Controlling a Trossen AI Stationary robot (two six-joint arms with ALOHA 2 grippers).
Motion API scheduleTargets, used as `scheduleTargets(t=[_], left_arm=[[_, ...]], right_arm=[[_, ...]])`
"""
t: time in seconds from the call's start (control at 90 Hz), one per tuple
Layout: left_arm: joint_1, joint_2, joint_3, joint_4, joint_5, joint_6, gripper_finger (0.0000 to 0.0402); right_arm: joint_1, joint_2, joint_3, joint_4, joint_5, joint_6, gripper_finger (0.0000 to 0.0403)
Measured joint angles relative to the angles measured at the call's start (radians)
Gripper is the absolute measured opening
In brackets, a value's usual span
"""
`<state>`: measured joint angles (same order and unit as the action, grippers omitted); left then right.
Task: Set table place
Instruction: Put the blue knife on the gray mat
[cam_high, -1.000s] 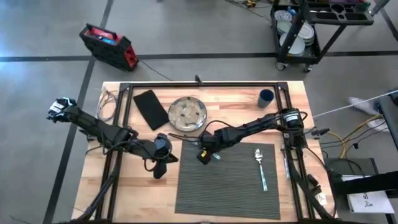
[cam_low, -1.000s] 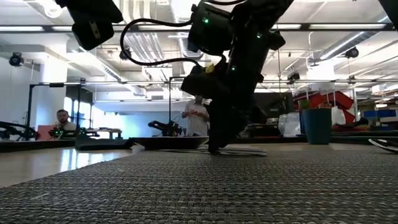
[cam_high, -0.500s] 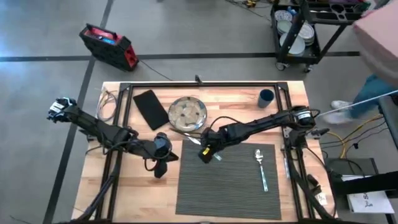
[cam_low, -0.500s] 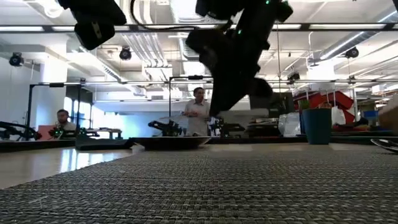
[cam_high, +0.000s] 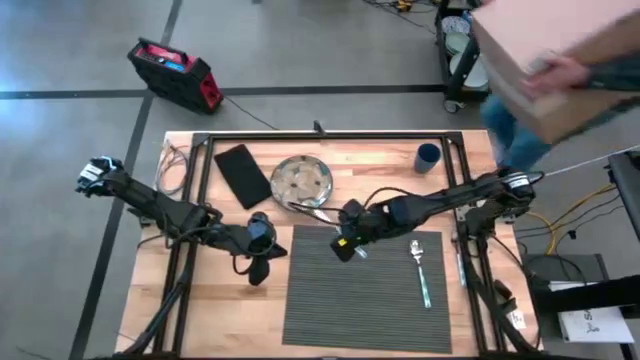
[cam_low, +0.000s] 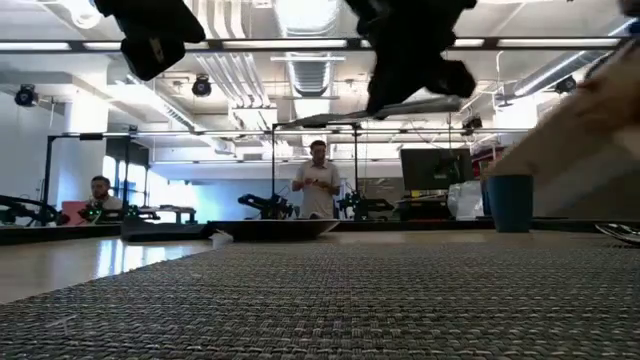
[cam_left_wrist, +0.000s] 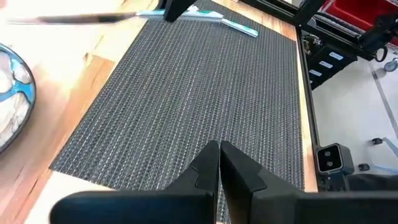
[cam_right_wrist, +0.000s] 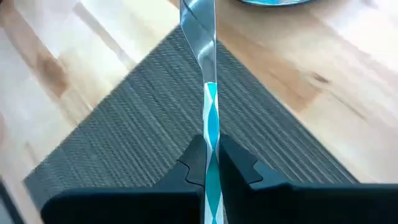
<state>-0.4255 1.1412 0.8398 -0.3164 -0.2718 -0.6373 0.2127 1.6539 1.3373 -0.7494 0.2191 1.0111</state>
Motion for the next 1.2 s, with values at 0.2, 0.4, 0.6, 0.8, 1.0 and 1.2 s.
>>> scheduleTargets(t=[0.2, 0.4, 0.6, 0.8, 1.0, 1.2], left_arm=[[0.000, 0.000, -0.001, 0.000, -0.008, 0.000, 0.0000], [0.001, 0.004, -0.003, 0.005, -0.011, 0.000, 0.0000], [0.002, 0.005, -0.003, 0.005, -0.011, -0.004, 0.0000], [0.003, 0.005, -0.003, 0.009, -0.011, -0.004, 0.0000], [0.003, 0.005, -0.003, 0.008, -0.010, -0.004, 0.0000], [0.003, 0.005, -0.004, 0.007, -0.009, -0.012, 0.0000]], right_arm=[[0.102, -0.016, -0.001, -0.186, 0.090, 0.244, 0.0000], [0.243, -0.016, -0.027, -0.274, 0.215, 0.601, 0.0000], [0.376, -0.016, -0.085, -0.378, 0.264, 0.977, 0.0000], [0.489, -0.016, -0.193, -0.312, 0.267, 1.193, 0.0000], [0.517, 0.007, -0.323, -0.097, 0.195, 1.206, 0.0000], [0.526, 0.090, -0.392, 0.023, 0.109, 1.209, 0.0000]])
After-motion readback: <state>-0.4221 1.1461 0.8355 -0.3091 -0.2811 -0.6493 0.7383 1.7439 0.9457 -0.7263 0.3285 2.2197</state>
